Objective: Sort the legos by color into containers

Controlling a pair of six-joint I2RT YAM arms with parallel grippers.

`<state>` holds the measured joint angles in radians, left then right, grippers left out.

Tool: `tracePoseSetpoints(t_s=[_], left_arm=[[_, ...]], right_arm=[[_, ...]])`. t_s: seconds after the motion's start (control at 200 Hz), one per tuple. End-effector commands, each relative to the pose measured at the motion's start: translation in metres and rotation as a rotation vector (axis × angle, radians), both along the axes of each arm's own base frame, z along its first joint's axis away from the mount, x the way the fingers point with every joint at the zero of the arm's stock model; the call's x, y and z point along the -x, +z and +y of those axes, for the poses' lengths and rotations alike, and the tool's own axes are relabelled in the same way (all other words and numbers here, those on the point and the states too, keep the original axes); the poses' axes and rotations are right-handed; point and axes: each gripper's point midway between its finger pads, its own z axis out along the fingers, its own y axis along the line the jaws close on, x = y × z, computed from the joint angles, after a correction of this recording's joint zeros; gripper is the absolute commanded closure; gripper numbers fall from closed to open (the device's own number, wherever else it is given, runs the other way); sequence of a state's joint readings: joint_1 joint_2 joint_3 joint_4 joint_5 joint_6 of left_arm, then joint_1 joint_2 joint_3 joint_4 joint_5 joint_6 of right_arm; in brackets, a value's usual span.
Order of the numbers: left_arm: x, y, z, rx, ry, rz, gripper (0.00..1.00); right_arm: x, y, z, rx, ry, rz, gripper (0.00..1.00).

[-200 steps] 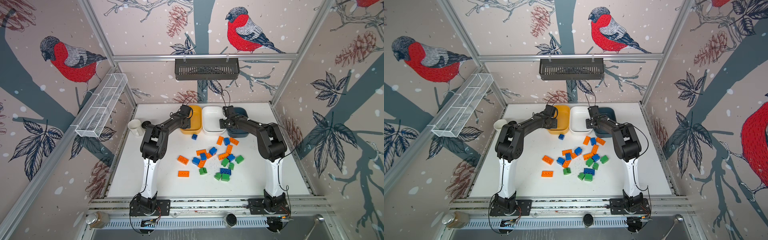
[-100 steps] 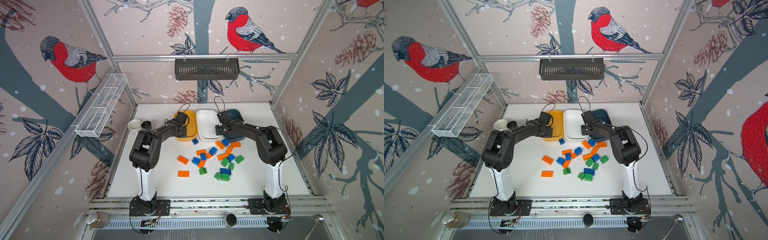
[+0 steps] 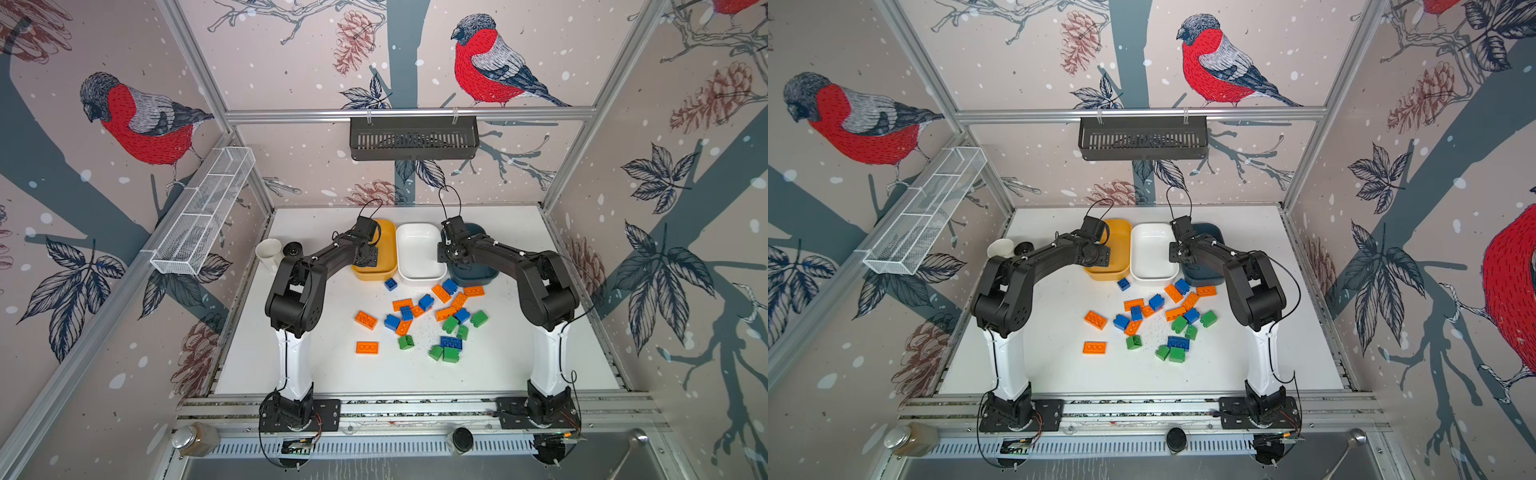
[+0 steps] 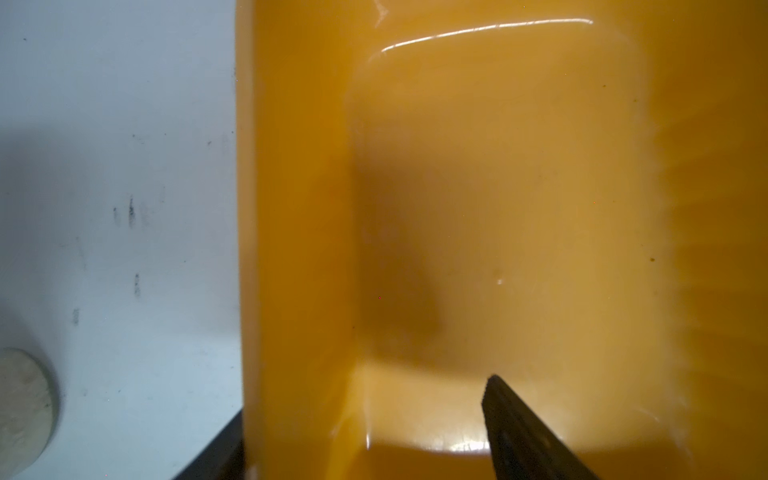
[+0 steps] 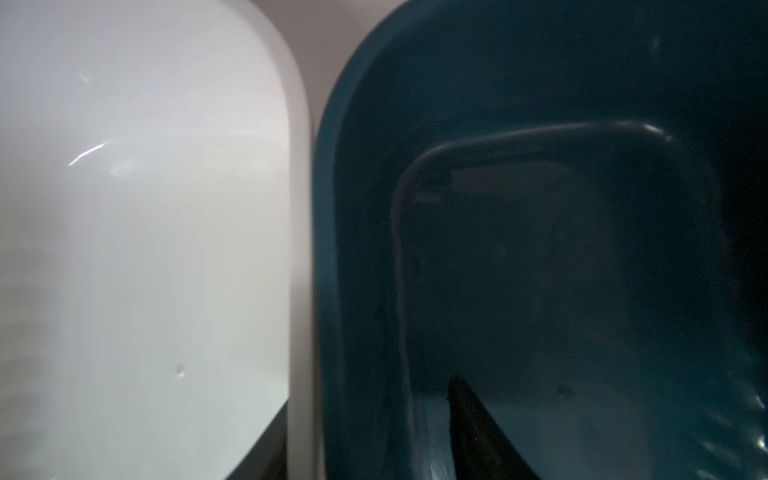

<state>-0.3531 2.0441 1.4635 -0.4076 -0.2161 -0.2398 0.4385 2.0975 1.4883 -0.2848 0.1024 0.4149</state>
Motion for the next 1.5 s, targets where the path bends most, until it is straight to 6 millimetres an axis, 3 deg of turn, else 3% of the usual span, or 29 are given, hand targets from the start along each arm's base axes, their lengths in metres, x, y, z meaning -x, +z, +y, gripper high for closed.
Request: tracePoseSetpoints(t_s=[0.0,0.355,0.565,0.775,0.945,1.051,1.161,1.376,1.496], left_arm=[[-0.009,0.001,0.004,0.016,0.023,0.002,0.26],[0.003,-0.001,0.046,-0.048,0.095,0.014,0.27],[-0.002,0.002,0.032,0.002,0.040,0.002,0.27],[-0.012,0.020,0.032,-0.006,0.042,-0.038,0.24],[-0.008,0.038,0.029,0.006,0.043,-0.062,0.18],[-0.002,0.049,0.024,-0.015,0.040,-0.083,0.12],[0.003,0.058,0.017,-0.020,0.049,-0.107,0.04],[0.009,0.085,-0.009,0.009,0.057,-0.201,0.03],[0.010,0.100,-0.032,0.083,0.032,-0.260,0.02]], right_arm=[[-0.017,0.001,0.005,-0.005,0.013,-0.032,0.51],[-0.057,-0.001,-0.009,0.029,-0.030,-0.060,0.54],[-0.066,-0.002,0.013,0.005,0.042,-0.068,0.53],[-0.084,0.003,0.015,0.013,0.037,-0.090,0.52],[-0.084,0.028,0.014,0.012,0.055,-0.120,0.38],[-0.069,0.048,0.013,-0.002,0.081,-0.131,0.24],[-0.039,0.061,0.008,-0.037,0.096,-0.125,0.16],[0.049,0.075,-0.021,-0.094,0.068,-0.112,0.08],[0.101,0.068,-0.041,-0.132,0.034,-0.098,0.08]])
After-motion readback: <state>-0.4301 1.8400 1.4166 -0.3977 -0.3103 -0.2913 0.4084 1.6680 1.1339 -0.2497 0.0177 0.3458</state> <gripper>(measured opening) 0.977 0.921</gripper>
